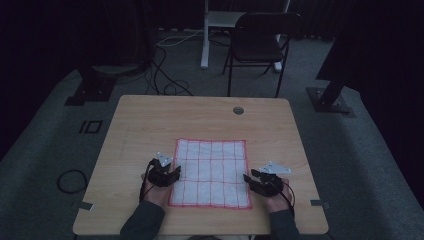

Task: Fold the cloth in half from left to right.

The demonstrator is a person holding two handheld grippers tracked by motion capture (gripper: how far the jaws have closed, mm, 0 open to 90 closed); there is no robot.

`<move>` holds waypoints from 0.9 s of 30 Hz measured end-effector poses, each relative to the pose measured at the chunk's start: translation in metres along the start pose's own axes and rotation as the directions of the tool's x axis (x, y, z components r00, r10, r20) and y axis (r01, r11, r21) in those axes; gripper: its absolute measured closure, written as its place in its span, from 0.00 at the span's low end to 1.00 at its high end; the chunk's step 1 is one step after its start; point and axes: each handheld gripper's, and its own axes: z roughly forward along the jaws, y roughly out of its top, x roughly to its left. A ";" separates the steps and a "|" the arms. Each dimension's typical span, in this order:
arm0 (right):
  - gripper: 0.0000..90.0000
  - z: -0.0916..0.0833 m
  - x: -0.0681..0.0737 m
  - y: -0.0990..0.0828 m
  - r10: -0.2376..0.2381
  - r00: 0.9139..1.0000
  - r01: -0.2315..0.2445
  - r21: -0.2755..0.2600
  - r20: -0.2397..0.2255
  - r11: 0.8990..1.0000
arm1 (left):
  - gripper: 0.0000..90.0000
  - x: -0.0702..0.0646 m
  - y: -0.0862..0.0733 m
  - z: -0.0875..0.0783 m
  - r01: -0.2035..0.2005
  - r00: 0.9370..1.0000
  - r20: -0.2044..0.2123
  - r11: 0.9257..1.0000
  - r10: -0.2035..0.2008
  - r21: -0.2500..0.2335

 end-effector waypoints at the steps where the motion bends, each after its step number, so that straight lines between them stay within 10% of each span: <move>1: 0.63 0.000 0.001 0.000 0.000 1.000 0.000 0.003 -0.001 1.000 | 0.66 -0.001 0.000 0.000 0.000 1.000 0.003 1.000 0.000 0.001; 10: 0.63 0.001 0.002 0.000 -0.006 1.000 0.006 0.005 -0.009 1.000 | 0.95 -0.001 -0.001 -0.001 0.043 0.996 0.076 0.999 -0.043 0.001; 27: 0.63 0.000 -0.001 0.001 0.002 1.000 -0.002 -0.004 -0.008 1.000 | 0.98 0.029 -0.006 -0.009 0.136 0.983 0.118 0.990 -0.138 0.024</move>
